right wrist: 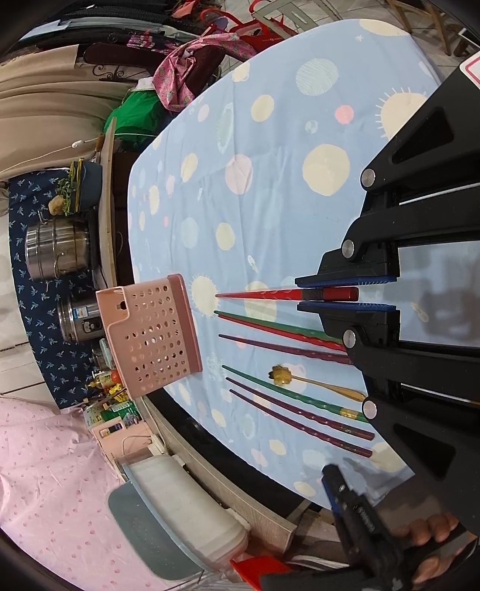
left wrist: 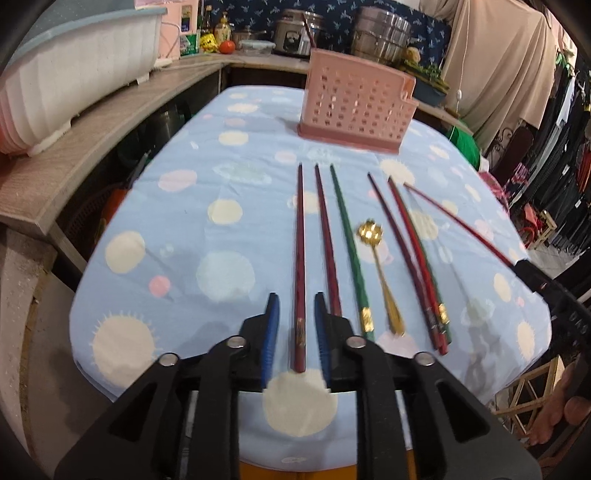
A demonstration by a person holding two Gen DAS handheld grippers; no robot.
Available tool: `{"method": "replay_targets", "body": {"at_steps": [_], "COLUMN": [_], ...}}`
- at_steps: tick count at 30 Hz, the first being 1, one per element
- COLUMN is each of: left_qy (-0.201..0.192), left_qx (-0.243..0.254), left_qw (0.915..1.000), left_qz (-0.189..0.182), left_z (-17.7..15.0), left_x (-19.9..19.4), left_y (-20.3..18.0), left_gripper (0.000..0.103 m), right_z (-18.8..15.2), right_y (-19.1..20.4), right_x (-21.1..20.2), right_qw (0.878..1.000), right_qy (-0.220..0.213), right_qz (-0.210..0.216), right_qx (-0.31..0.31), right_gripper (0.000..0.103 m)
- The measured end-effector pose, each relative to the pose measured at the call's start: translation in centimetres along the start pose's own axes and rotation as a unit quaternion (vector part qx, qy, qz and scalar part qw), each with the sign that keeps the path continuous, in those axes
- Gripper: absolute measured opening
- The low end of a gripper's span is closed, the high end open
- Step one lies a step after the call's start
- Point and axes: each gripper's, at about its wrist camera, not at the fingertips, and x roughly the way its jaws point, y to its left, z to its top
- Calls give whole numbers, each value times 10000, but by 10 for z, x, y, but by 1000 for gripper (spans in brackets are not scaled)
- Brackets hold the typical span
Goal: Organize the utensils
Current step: 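Lift both chopsticks and lower them into the pink basket with both tools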
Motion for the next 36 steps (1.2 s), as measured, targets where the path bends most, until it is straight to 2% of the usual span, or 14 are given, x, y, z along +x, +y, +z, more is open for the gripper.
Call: {"method": "replay_targets", "body": {"at_steps": [8,12,13,14,20,26,36], "left_qy": [267,210,200,195,217,-158,-1187], "left_qx": [38,89,95,107,151,42,-43], "left_qw": [9996,9997,9997,9997,9996,9999,9929], "left_qz": [61,81,82,80,13,40,20], "left_z": [-14,-15,-16,-16,-15,9,95], "left_x": [25,24,24,24,22,-6,-64], "left_y": [1,-1,-1,-1,-3,3,3], "left_gripper": [22,22,19,9,7,7,7], "right_z": [-5,-6,-7,-7,-6,13,87], "right_y": [0,1,1,2,2,2,0], "right_x": [4,5,6,6,4,-7,-26], "right_qw": [10000,10000,9999,9999,10000,9998,9958], "right_qy": [62,93,100,106,85,-176,-894], "right_qz": [10,12,11,11,10,-25,77], "right_qx": [30,24,18,15,1,-126,-187], "right_gripper": [7,7,7,7,7,7,7]}}
